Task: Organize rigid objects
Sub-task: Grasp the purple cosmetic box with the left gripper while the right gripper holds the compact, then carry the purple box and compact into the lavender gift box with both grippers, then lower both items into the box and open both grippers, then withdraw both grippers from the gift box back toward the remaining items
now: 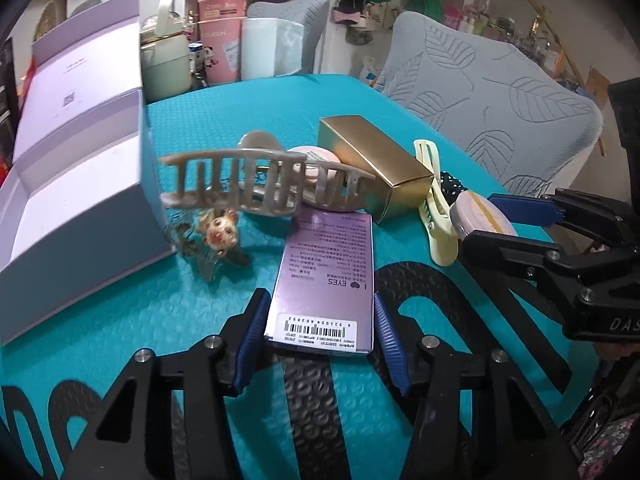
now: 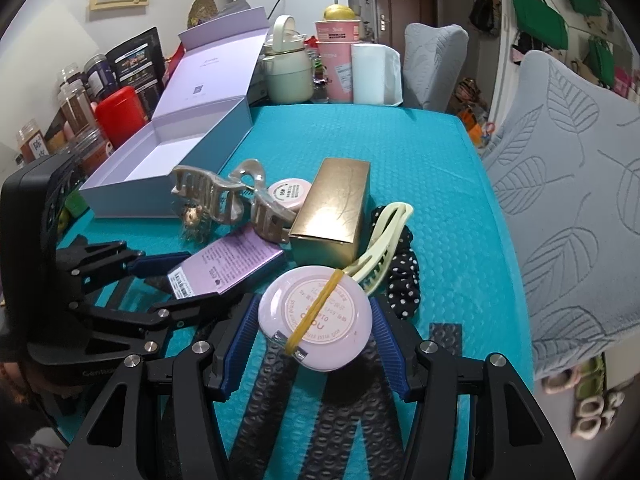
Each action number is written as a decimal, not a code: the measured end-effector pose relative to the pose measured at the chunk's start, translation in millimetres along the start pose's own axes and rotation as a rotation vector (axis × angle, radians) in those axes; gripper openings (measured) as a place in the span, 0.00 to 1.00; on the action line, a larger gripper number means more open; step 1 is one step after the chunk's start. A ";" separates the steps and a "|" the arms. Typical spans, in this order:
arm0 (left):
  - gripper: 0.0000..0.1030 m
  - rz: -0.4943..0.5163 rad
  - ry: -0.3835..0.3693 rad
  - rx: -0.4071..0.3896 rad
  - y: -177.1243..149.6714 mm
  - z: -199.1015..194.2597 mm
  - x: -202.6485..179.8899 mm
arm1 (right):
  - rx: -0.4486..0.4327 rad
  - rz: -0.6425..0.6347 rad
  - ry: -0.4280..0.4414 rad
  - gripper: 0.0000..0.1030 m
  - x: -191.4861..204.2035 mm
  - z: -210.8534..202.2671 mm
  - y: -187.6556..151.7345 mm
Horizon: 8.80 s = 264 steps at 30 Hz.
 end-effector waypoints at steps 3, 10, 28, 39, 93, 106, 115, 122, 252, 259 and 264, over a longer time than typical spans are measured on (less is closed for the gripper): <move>0.50 -0.028 0.013 -0.011 -5.3 -8.7 2.7 | -0.004 -0.005 0.007 0.55 3.9 -2.6 -2.0; 0.50 -0.113 0.051 -0.013 -30.0 -37.1 18.3 | -0.009 -0.048 0.054 0.55 24.4 -5.6 -6.0; 0.50 -0.268 0.154 0.005 -79.1 -75.9 62.0 | 0.055 -0.155 0.188 0.55 81.1 14.4 -18.6; 0.75 -0.241 0.202 0.004 -62.1 -58.2 62.7 | 0.104 -0.149 0.170 0.64 81.3 26.5 -21.8; 0.49 -0.302 0.289 -0.126 -40.3 -115.8 89.7 | -0.024 -0.343 0.286 0.54 161.1 2.6 33.3; 0.49 -0.305 0.295 -0.152 -14.0 -120.5 110.1 | -0.058 -0.394 0.304 0.54 162.3 7.6 72.1; 0.49 -0.299 0.308 -0.173 12.2 -119.4 127.6 | -0.097 -0.423 0.304 0.54 160.9 13.4 105.1; 0.49 -0.293 0.296 -0.183 37.3 -116.2 139.8 | -0.125 -0.436 0.307 0.54 159.1 22.3 131.7; 0.74 -0.303 0.424 -0.206 122.5 -126.2 173.9 | -0.161 -0.463 0.129 0.64 139.5 39.3 231.0; 0.74 -0.291 0.406 -0.229 108.8 -141.1 153.7 | -0.175 -0.435 0.131 0.66 133.8 18.4 215.6; 0.74 -0.278 0.409 -0.232 98.9 -148.1 142.5 | -0.180 -0.430 0.118 0.67 129.8 8.4 201.6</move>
Point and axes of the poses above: each gripper's, at about its wrist camera, not at the fingertips, and z roughly the way its jaws point, x to its left, y to its top, the point moved 4 cm from there along z, roughly the way its jaws point, and after that the axes turned 6 degrees about -z, right-handed, at the moved point
